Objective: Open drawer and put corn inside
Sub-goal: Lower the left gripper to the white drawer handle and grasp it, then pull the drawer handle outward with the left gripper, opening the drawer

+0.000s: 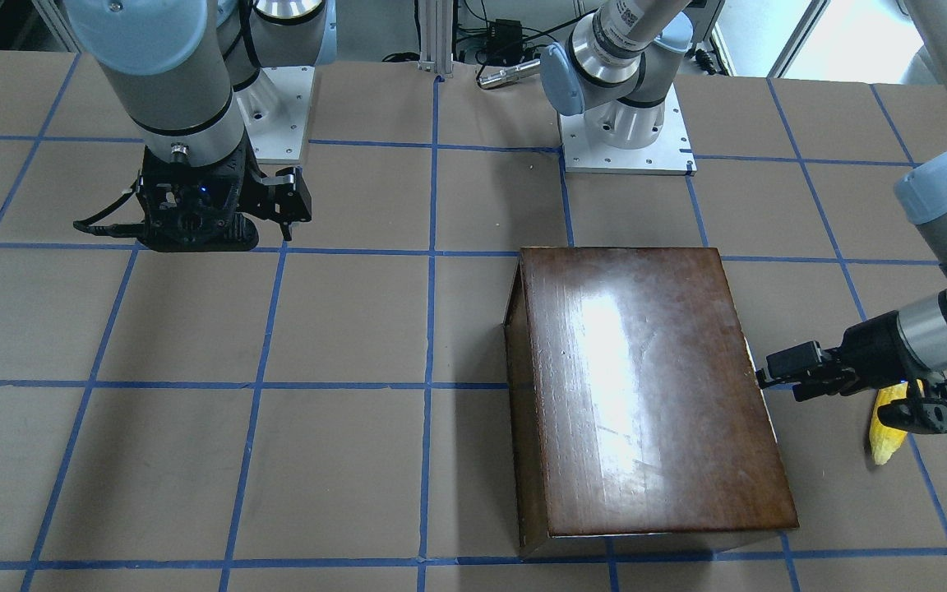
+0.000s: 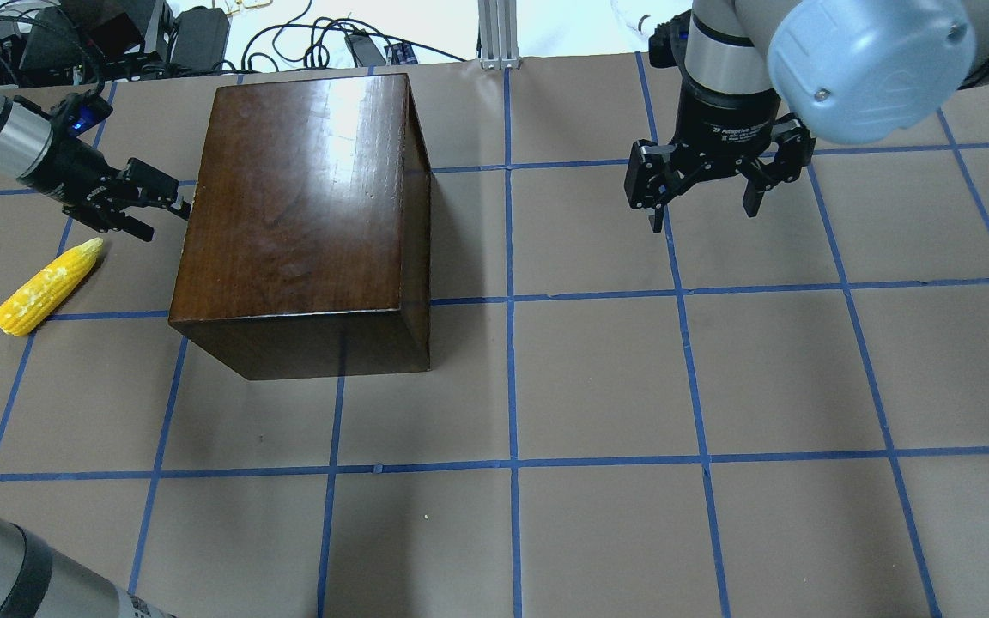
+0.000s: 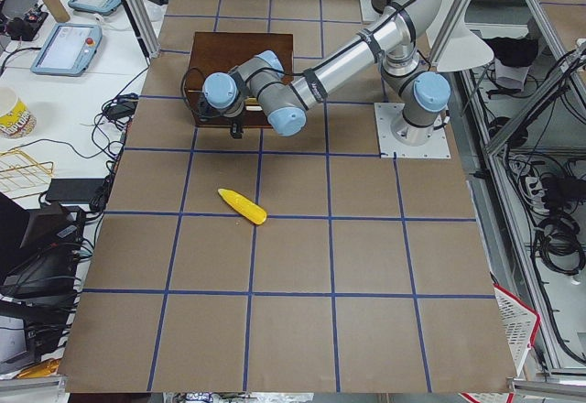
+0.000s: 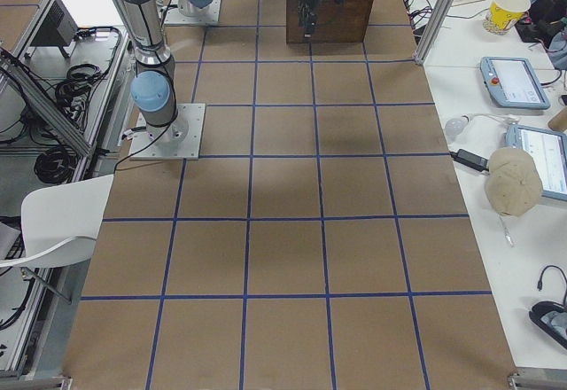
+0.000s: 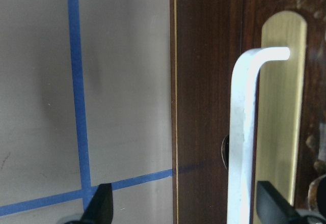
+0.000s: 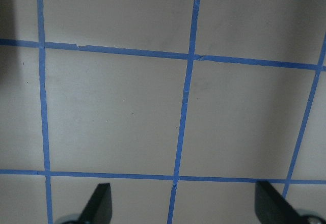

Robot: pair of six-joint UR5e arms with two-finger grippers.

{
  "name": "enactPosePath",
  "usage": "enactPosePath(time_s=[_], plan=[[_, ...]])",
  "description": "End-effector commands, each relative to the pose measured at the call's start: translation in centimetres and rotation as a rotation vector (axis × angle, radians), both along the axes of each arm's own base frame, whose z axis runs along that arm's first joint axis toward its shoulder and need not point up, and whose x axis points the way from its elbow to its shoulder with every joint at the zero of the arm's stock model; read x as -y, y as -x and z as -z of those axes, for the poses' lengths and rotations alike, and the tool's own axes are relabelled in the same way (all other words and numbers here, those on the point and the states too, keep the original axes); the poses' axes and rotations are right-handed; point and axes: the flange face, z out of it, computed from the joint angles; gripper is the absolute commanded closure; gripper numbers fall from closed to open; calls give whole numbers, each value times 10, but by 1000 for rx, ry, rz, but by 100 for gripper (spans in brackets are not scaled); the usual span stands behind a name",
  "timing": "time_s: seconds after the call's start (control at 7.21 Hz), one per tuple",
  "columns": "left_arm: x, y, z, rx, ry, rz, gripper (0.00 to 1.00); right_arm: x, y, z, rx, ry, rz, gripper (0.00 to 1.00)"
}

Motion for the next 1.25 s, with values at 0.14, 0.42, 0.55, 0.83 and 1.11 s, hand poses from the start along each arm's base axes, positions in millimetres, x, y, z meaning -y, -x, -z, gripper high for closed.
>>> enactPosePath(time_s=[0.14,0.42,0.55,0.83,1.11], plan=[[-3,5,13,-38,-13,-5,0,0,0,0,0,0,0,0],[-3,5,21,-44,-27,-5,0,0,0,0,0,0,0,0],[-3,5,23,-42,-30,-5,0,0,0,0,0,0,0,0],[-2,3,29,-42,-34,4,0,0,0,0,0,0,0,0],[-1,2,30,-42,-32,8,0,0,0,0,0,0,0,0]])
